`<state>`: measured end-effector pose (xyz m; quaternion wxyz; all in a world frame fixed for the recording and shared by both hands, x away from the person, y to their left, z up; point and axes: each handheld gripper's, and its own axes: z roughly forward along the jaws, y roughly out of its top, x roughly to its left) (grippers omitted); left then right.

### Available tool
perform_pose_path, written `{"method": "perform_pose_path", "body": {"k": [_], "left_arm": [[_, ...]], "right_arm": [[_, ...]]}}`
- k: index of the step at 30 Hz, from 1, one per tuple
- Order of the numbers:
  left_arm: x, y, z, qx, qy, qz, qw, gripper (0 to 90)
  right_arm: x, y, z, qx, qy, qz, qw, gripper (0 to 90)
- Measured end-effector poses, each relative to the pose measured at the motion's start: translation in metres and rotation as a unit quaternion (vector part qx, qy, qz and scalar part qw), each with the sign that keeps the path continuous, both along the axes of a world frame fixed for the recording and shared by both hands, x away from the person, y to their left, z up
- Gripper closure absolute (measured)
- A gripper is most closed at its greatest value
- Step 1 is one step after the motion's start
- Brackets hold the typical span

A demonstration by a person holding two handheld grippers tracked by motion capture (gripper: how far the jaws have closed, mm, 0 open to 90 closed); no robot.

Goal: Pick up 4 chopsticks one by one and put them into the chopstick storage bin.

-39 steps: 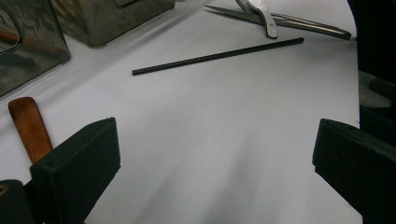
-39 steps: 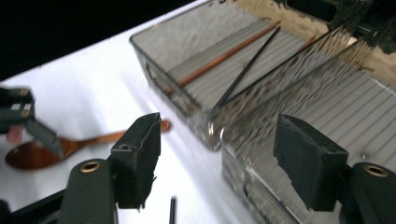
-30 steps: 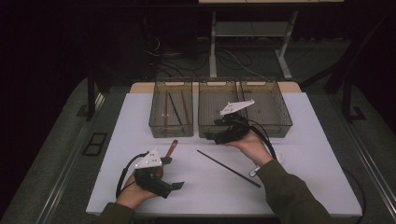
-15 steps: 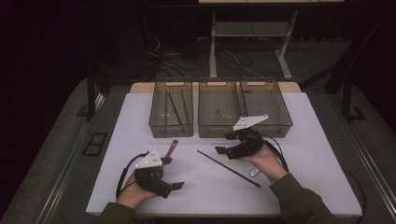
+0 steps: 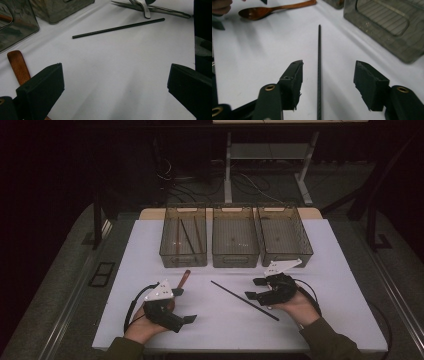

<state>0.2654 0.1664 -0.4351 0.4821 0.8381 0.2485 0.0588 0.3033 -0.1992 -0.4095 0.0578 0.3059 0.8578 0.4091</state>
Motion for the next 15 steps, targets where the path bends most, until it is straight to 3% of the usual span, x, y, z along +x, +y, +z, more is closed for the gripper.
{"method": "perform_pose_path", "body": {"k": [4, 9, 15], "left_arm": [[0.000, -0.001, -0.001, 0.003, -0.001, -0.001, 1.0000, 0.4], [0.000, 0.000, 0.000, 0.010, -0.002, -0.004, 0.9999, 0.5], [0.000, 0.001, 0.000, 0.007, -0.003, -0.002, 1.0000, 0.4]], "right_arm": [[-0.007, -0.006, -0.004, 0.000, 0.006, 0.004, 1.0000, 48.1], [-0.011, -0.007, -0.012, -0.007, 0.031, 0.011, 0.9994, 57.0], [-0.014, -0.005, -0.020, -0.040, 0.035, 0.019, 0.9984, 67.2]]}}
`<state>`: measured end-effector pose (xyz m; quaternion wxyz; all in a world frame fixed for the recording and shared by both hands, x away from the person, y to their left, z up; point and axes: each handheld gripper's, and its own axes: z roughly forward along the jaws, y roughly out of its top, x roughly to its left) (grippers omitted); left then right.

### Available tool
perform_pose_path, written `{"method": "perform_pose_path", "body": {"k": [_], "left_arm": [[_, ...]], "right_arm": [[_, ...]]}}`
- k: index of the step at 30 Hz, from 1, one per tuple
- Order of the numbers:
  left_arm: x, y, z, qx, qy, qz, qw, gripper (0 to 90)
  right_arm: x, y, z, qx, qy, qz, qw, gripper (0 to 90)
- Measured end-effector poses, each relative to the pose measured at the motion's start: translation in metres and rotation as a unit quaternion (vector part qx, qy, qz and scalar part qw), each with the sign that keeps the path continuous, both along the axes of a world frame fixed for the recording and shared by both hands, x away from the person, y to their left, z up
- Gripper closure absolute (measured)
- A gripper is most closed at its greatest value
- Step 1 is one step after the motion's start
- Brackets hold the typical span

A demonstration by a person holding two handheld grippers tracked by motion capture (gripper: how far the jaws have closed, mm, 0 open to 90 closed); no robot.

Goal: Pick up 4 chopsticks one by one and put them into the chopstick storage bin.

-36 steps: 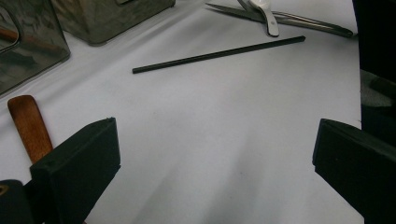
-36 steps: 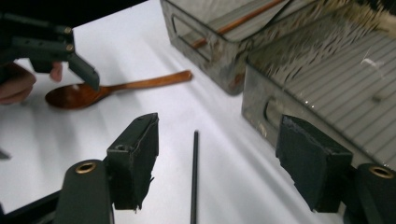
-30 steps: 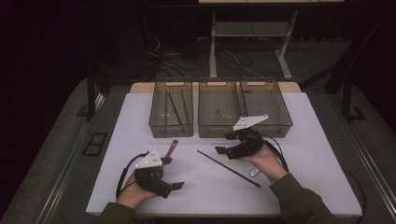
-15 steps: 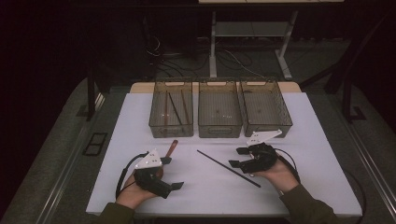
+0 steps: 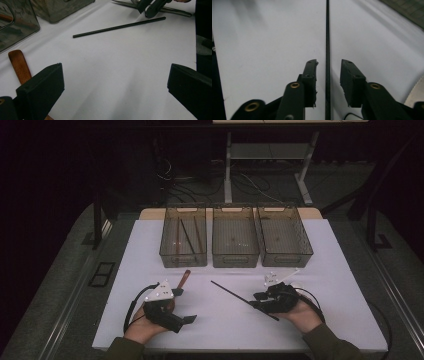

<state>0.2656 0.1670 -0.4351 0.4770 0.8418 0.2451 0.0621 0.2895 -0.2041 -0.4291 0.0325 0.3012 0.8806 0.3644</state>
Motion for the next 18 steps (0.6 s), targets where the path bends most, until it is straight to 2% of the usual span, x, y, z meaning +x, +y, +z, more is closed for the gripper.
{"method": "perform_pose_path", "body": {"k": [2, 7, 10, 18], "left_arm": [[0.000, 0.000, 0.000, 0.000, 0.001, 0.000, 1.0000, 0.5], [0.000, 0.000, 0.000, 0.002, -0.001, -0.002, 1.0000, 0.5], [0.000, -0.001, 0.000, 0.002, 0.000, -0.001, 1.0000, 0.5], [0.000, -0.001, 0.000, 0.002, 0.001, -0.001, 1.0000, 0.5]], "right_arm": [[-0.002, -0.001, -0.002, -0.012, -0.002, 0.002, 0.9999, 70.8], [-0.002, 0.000, -0.007, -0.017, 0.009, 0.014, 0.9997, 77.7], [-0.002, 0.003, -0.010, -0.031, -0.002, 0.016, 0.9994, 78.8], [-0.002, 0.006, -0.013, -0.046, -0.014, 0.022, 0.9986, 83.9]]}}
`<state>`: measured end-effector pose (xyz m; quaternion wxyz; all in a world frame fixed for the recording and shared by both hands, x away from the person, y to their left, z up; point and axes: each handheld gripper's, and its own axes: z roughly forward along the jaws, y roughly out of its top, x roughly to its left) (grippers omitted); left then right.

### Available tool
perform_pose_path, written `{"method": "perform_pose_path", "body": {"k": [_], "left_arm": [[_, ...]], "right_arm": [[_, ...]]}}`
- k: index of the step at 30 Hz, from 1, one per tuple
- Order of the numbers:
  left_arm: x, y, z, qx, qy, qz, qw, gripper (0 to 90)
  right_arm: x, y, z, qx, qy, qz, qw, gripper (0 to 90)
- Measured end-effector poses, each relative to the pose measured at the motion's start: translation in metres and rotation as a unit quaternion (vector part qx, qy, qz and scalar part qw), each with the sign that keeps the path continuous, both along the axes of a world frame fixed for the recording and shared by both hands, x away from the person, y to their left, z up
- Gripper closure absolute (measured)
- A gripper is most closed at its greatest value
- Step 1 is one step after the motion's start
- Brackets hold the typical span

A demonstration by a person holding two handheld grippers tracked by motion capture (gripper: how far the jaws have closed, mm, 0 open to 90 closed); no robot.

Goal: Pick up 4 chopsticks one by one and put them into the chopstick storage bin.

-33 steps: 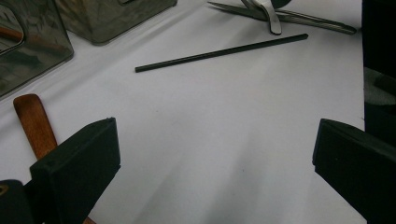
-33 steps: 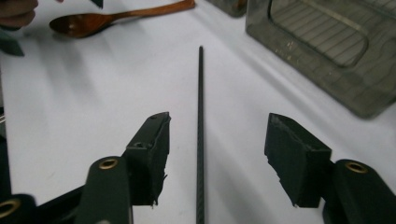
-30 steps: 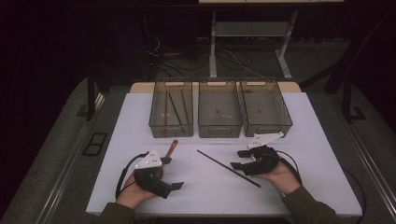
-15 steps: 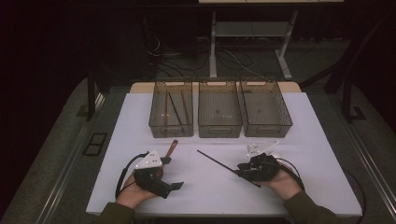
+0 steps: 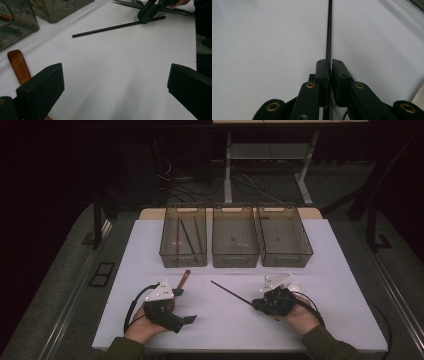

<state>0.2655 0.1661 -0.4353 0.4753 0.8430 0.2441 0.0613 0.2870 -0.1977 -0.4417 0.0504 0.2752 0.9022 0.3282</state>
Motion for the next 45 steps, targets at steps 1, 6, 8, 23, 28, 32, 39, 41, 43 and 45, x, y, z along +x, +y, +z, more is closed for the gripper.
{"method": "perform_pose_path", "body": {"k": [1, 6, 8, 23, 28, 32, 39, 41, 43, 45], "left_arm": [[0.000, 0.000, 0.000, 0.000, 0.000, 0.000, 1.0000, 0.5], [0.000, 0.000, 0.000, 0.002, 0.000, -0.001, 1.0000, 0.5], [0.000, 0.000, 0.000, 0.002, 0.000, -0.001, 1.0000, 0.5], [0.000, 0.000, 0.000, 0.002, -0.001, -0.002, 1.0000, 0.5], [0.000, 0.000, 0.000, 0.002, -0.001, -0.002, 1.0000, 0.5], [0.000, 0.000, 0.000, 0.002, -0.001, -0.002, 1.0000, 0.5], [0.000, 0.000, 0.000, 0.003, -0.002, -0.002, 1.0000, 0.5], [0.000, 0.000, 0.000, 0.003, -0.002, -0.002, 1.0000, 0.5], [0.000, 0.000, 0.000, 0.003, -0.002, -0.002, 1.0000, 0.5], [0.000, 0.000, 0.000, 0.003, -0.002, -0.002, 1.0000, 0.5]], "right_arm": [[-0.001, 0.000, 0.000, -0.003, -0.004, 0.000, 1.0000, 84.7], [-0.001, 0.001, 0.000, -0.006, -0.006, 0.005, 0.9999, 85.3], [-0.001, 0.001, 0.000, -0.006, -0.005, 0.004, 1.0000, 85.6], [0.003, -0.003, 0.003, 0.001, 0.007, 0.000, 1.0000, 85.9], [0.004, -0.006, 0.007, 0.012, 0.007, -0.002, 0.9999, 85.9], [0.005, -0.009, 0.011, 0.020, 0.006, -0.005, 0.9998, 85.9], [0.005, -0.014, 0.020, 0.039, 0.000, -0.009, 0.9992, 85.9], [0.005, -0.016, 0.022, 0.045, -0.001, -0.011, 0.9989, 85.9], [0.005, -0.017, 0.024, 0.050, -0.005, -0.011, 0.9987, 85.9], [0.005, -0.018, 0.026, 0.057, -0.007, -0.012, 0.9982, 85.9]]}}
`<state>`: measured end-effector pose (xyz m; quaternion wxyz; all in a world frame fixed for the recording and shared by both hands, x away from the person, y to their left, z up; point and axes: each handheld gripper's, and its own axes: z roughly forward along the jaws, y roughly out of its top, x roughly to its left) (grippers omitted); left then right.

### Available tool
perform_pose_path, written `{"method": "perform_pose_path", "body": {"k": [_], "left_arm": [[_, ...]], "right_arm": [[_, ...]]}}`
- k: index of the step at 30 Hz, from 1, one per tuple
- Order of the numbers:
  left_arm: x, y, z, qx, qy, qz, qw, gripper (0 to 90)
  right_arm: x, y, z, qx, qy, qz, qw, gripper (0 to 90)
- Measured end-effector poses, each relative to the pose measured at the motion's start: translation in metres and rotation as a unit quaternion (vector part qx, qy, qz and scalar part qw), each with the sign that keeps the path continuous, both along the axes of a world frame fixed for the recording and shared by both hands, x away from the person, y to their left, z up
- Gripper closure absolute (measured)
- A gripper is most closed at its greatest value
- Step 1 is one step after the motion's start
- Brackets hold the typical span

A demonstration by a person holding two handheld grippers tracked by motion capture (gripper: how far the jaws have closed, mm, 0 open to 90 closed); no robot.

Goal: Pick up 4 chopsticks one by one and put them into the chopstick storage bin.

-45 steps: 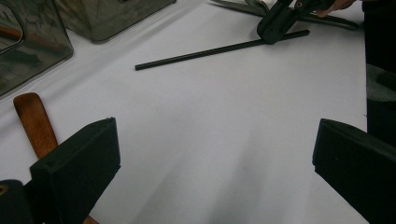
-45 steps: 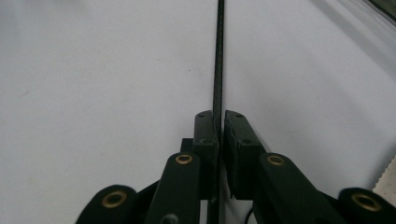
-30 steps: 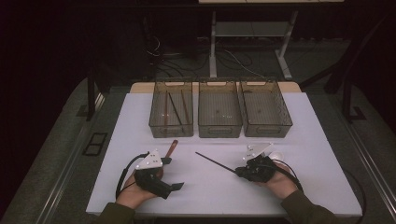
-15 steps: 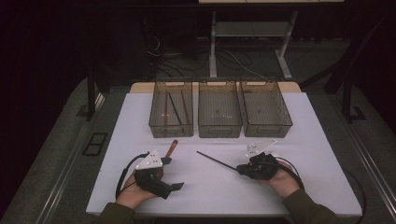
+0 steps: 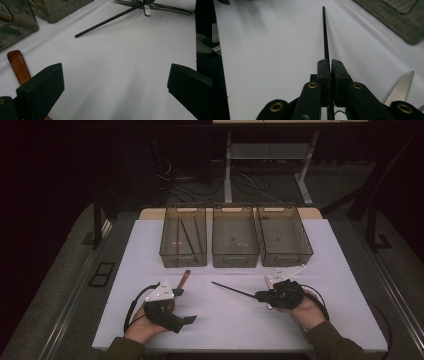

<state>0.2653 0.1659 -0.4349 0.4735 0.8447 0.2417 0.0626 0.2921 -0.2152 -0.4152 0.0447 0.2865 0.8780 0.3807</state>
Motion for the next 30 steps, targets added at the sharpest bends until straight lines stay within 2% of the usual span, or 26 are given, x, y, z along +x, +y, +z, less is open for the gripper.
{"method": "perform_pose_path", "body": {"k": [8, 19, 30], "left_arm": [[0.000, 0.000, 0.000, 0.001, 0.000, 0.000, 1.0000, 0.5], [0.000, 0.000, 0.000, 0.000, 0.001, 0.002, 1.0000, 0.5], [0.001, 0.001, -0.001, -0.002, 0.002, 0.003, 1.0000, 0.5]], "right_arm": [[-0.001, -0.003, 0.009, 0.022, -0.016, -0.001, 0.9996, 85.9], [-0.002, -0.008, 0.025, 0.058, -0.038, -0.009, 0.9975, 85.9], [0.003, -0.010, 0.039, 0.077, -0.055, -0.017, 0.9953, 85.9]]}}
